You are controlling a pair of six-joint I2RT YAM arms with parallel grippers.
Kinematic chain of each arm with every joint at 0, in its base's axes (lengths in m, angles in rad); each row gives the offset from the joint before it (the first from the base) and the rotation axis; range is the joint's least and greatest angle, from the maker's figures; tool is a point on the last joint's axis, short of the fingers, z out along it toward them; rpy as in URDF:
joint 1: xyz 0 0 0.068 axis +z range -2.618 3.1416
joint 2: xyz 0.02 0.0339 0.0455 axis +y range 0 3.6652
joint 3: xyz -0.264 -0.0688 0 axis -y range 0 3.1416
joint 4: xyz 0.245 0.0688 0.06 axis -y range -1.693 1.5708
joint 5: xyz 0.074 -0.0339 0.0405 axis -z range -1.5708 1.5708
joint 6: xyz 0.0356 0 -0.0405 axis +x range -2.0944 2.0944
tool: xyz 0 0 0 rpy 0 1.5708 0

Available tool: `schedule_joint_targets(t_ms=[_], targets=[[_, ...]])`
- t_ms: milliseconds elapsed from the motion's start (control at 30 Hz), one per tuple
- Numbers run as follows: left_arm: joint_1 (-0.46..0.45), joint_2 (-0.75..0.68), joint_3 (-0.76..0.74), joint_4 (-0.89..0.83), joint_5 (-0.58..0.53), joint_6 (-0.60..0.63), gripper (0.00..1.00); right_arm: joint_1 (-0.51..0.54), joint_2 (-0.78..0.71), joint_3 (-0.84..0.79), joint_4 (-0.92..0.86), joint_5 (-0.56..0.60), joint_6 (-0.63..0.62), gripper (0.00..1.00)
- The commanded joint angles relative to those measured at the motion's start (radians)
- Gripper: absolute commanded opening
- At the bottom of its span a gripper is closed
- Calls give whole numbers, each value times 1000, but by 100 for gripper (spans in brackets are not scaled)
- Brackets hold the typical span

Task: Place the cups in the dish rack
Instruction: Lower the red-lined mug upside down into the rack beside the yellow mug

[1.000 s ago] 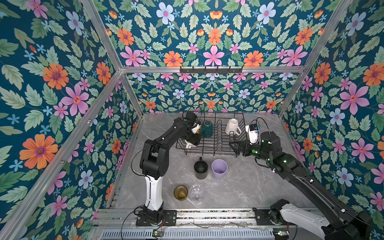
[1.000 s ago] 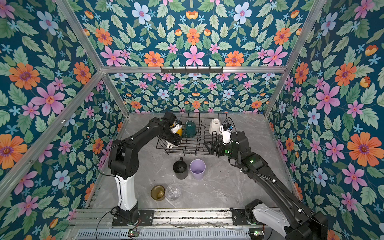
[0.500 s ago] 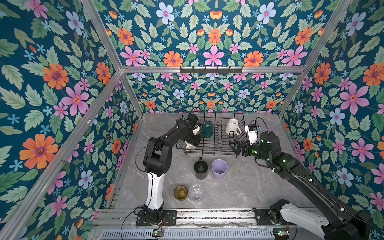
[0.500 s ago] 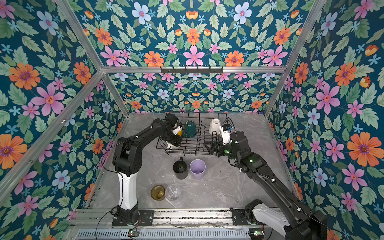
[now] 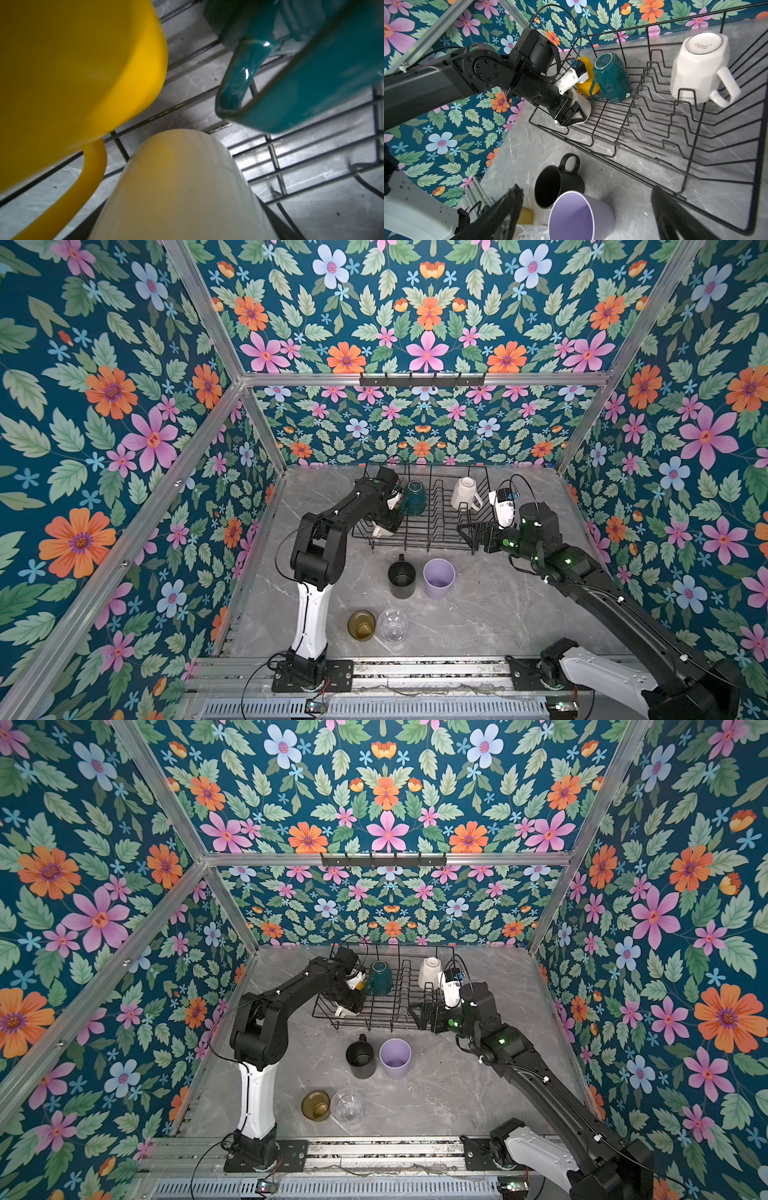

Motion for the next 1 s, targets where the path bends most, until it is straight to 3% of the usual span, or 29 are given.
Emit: schedule_joint_targets(t_ms=[0, 367, 967], targets=[[1, 1, -1, -1, -24, -7, 85, 0, -1, 3, -4, 3, -6, 96], [2, -10, -11, -1, -15, -9, 94, -1, 6, 6, -19, 5, -8, 95], [2, -37, -19, 14, 8, -19, 100, 0, 66, 52, -103, 19, -35, 92]])
